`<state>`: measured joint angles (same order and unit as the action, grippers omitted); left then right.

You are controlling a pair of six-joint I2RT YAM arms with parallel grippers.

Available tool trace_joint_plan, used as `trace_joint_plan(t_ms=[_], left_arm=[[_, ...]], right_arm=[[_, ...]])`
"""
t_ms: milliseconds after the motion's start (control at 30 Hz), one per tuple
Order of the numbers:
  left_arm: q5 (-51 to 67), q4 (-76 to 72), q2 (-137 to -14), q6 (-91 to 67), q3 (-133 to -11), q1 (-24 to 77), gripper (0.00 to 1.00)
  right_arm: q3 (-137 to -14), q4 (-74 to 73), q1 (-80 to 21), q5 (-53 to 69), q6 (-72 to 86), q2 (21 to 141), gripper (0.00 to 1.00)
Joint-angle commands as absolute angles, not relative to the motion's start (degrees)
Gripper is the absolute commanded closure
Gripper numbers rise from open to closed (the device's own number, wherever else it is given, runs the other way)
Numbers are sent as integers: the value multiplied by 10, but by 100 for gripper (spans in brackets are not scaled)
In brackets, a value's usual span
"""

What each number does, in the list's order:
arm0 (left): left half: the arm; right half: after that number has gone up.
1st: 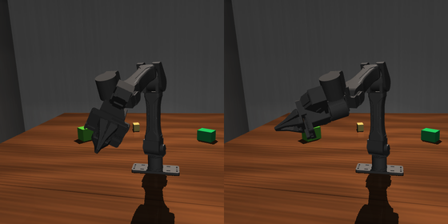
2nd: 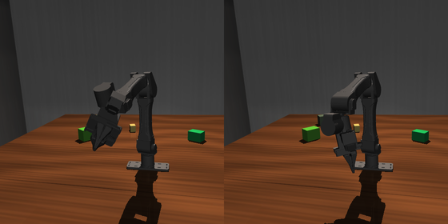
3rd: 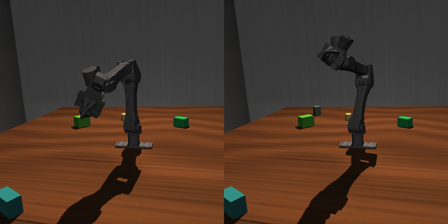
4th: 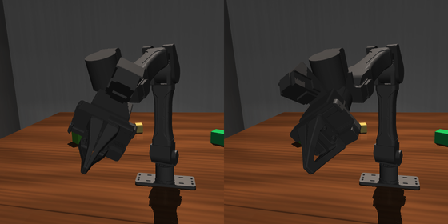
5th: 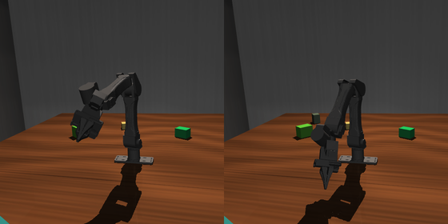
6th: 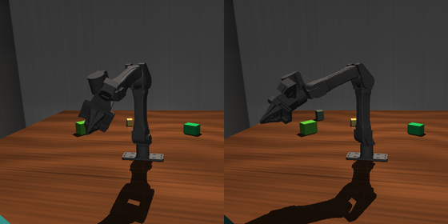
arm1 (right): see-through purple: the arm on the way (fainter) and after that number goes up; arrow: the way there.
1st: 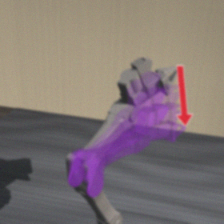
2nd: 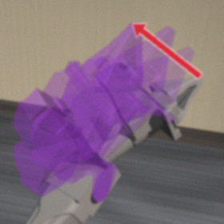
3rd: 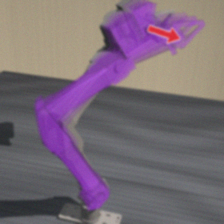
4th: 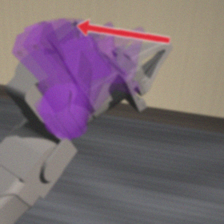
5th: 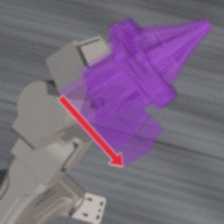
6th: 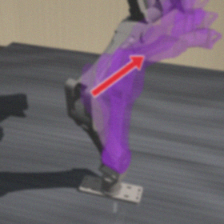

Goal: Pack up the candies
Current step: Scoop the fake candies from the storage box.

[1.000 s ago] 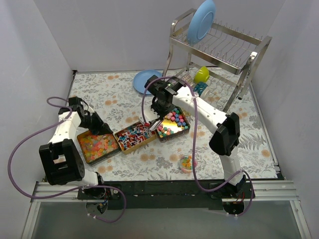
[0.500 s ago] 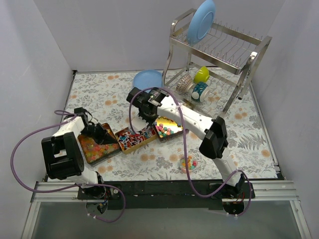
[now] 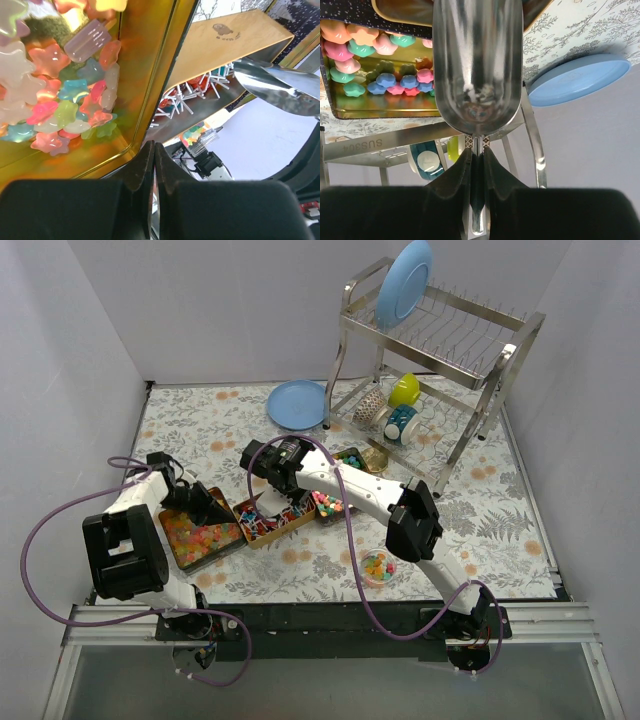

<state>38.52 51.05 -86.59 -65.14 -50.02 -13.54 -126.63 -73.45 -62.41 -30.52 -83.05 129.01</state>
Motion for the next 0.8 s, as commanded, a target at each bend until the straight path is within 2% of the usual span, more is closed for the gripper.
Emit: trace_joint_plan(t_ms=[0,433,767], left_arm=[[374,540,-856,-633,-501,-151,100],[358,497,-855,-657,-376,-181,100],[372,477,-874,-661,-370,-174,100]], right_arm=[[-1262,-748,-633,-344,-811,1306,99],[-1269,-749,-646,-266,-696,1343,99],[-1314,-748,-664,-239,-640,1385,99]])
